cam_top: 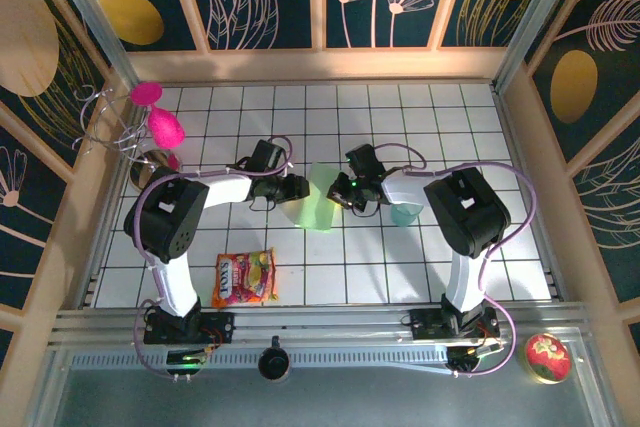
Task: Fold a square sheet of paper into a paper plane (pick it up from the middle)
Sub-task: Hold the square sheet of paper at the center of the table.
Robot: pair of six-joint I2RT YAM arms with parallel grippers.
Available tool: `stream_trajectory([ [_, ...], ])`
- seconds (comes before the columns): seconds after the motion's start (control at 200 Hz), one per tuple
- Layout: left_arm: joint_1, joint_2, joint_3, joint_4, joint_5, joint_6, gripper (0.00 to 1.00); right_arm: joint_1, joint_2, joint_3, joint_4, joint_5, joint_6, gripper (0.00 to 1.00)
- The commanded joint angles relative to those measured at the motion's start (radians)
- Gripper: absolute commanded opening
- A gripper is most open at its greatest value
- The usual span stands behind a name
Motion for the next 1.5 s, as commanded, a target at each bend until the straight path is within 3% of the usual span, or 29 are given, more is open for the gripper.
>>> stream_trajectory([
  [0.0, -0.045, 0.148, -0.023, -0.017, -0.114, 0.022, 0.37, 0.004, -0.069, 0.008, -0.033, 0.069, -0.026, 0.19],
  [0.14, -0.061, 0.173, -0.024, -0.044, -0.170, 0.022, 0.36, -0.002, -0.105, -0.016, -0.037, 0.101, -0.029, 0.25],
  [0.521, -0.074, 0.194, 0.006, -0.062, -0.204, 0.025, 0.35, -0.018, -0.146, -0.070, -0.026, 0.147, -0.034, 0.22],
  [0.781, -0.074, 0.191, 0.014, -0.062, -0.203, 0.025, 0.32, -0.017, -0.078, -0.058, 0.089, -0.041, -0.058, 0.17],
  [1.036, -0.074, 0.173, 0.032, -0.077, -0.189, 0.034, 0.32, -0.008, -0.016, -0.032, 0.073, -0.052, -0.057, 0.15],
  [1.231, -0.074, 0.094, 0.051, -0.089, -0.168, 0.023, 0.36, -0.001, 0.005, -0.038, 0.031, -0.029, -0.047, 0.15],
  [1.492, -0.074, -0.022, -0.010, -0.008, -0.082, -0.065, 0.52, -0.001, 0.001, -0.050, 0.031, -0.014, -0.038, 0.15],
])
